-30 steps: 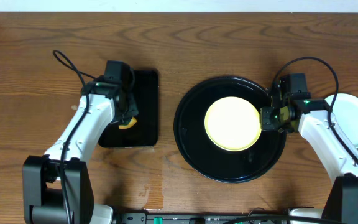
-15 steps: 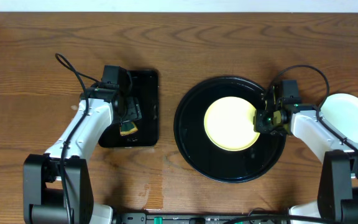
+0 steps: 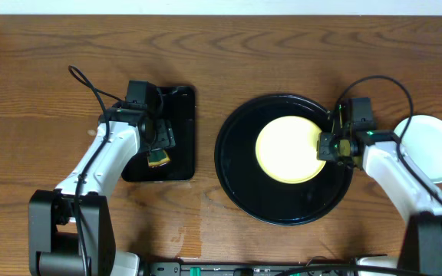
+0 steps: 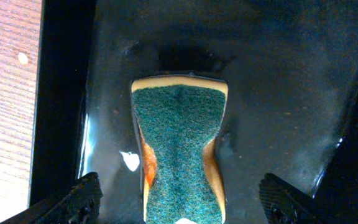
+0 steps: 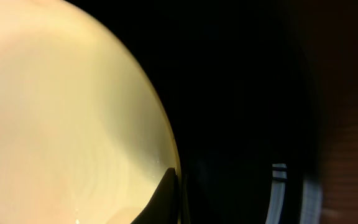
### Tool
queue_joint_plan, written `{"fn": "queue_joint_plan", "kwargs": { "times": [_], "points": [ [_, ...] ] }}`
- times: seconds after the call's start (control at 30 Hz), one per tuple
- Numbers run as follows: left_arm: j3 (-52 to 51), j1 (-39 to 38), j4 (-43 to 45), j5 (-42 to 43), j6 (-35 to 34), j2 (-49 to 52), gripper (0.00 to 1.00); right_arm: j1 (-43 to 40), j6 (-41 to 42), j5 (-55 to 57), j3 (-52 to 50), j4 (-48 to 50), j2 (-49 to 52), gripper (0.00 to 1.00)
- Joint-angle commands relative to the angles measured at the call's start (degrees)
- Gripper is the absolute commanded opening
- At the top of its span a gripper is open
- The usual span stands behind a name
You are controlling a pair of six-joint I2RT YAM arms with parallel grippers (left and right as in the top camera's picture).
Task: Clean dirty plates on tray and stack at the side
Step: 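Tilt and lift the yellow plate, carrying it right with the right gripper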
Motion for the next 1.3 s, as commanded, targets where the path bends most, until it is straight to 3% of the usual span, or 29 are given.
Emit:
{"fn": "queue_joint_plan", "kwargs": {
  "times": [0.0,0.33,0.5,0.67,0.9,1.1,1.27],
  "points": [
    [-0.3,0.1,-0.1,-0.1,0.4,0.5,0.82,3.7,-1.2,10.7,1.2,0.0,-7.3,0.01],
    [-0.3,0.1,-0.1,-0.1,0.4,0.5,0.83,21.4,-6.2,43.6,1.2,0.2,-15.8,0.01],
    [-0.3,0.1,-0.1,-0.1,0.4,0.5,0.83,29.4,-9.8,53.4,1.2,1.6,-15.9,0.01],
    [-0.3,0.1,-0.1,-0.1,0.4,0.5,0.82,33.4,-10.3,56.5,1.2,2.9,-15.9,0.01],
    [-0.3,0.1,-0.1,-0.1,0.4,0.5,0.83,33.9,-16.4,56.5,1.3,5.8,-16.2,0.01],
    [-0.3,0.1,-0.1,-0.1,0.4,0.5,0.83,33.8,-16.5,57.3,1.4,7.4,-17.2,0.01],
    [-0.3,0.1,-0.1,-0.1,0.4,0.5,0.83,32.0,-7.3,53.5,1.4,3.3,-17.2,0.01]
  ]
}}
